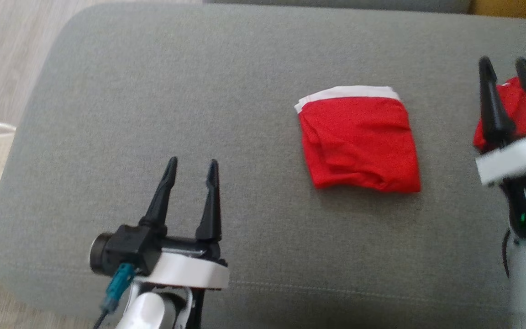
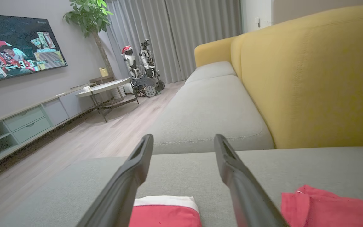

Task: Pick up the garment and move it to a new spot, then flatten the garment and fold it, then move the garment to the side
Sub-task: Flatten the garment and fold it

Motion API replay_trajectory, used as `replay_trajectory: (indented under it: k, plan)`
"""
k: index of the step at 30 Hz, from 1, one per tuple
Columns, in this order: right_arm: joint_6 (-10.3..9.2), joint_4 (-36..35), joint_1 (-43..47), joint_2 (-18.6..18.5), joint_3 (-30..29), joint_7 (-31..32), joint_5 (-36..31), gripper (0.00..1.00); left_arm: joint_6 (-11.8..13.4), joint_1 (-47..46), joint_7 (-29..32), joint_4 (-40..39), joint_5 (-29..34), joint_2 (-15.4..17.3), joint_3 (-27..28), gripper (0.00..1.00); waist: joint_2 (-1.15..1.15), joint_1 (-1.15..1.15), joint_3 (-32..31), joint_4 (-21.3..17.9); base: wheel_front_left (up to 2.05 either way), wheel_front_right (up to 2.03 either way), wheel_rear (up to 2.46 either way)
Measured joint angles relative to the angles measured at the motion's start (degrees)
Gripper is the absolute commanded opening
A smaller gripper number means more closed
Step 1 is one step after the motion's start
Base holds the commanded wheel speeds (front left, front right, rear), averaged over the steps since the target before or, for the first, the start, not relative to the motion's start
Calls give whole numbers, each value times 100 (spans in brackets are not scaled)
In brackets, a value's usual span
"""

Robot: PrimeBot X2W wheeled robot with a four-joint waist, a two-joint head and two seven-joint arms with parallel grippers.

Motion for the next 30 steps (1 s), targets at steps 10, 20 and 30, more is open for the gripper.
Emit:
replay_trajectory:
  k: [10,20,30]
  plan:
    - [0,-401,1858,248,-60,-2189,-681,100,71,566,0,-200,-16,185,290,100,0,0,-587,-245,0,0,0]
    - [0,-177,2922,570,46,-2937,-1126,100,-146,1290,0,-232,320,264,482,100,0,0,-1006,-303,0,0,0]
    - [1,-199,3038,630,291,-2963,-1443,100,-367,1408,0,107,502,223,575,100,0,0,-1111,-329,0,0,0]
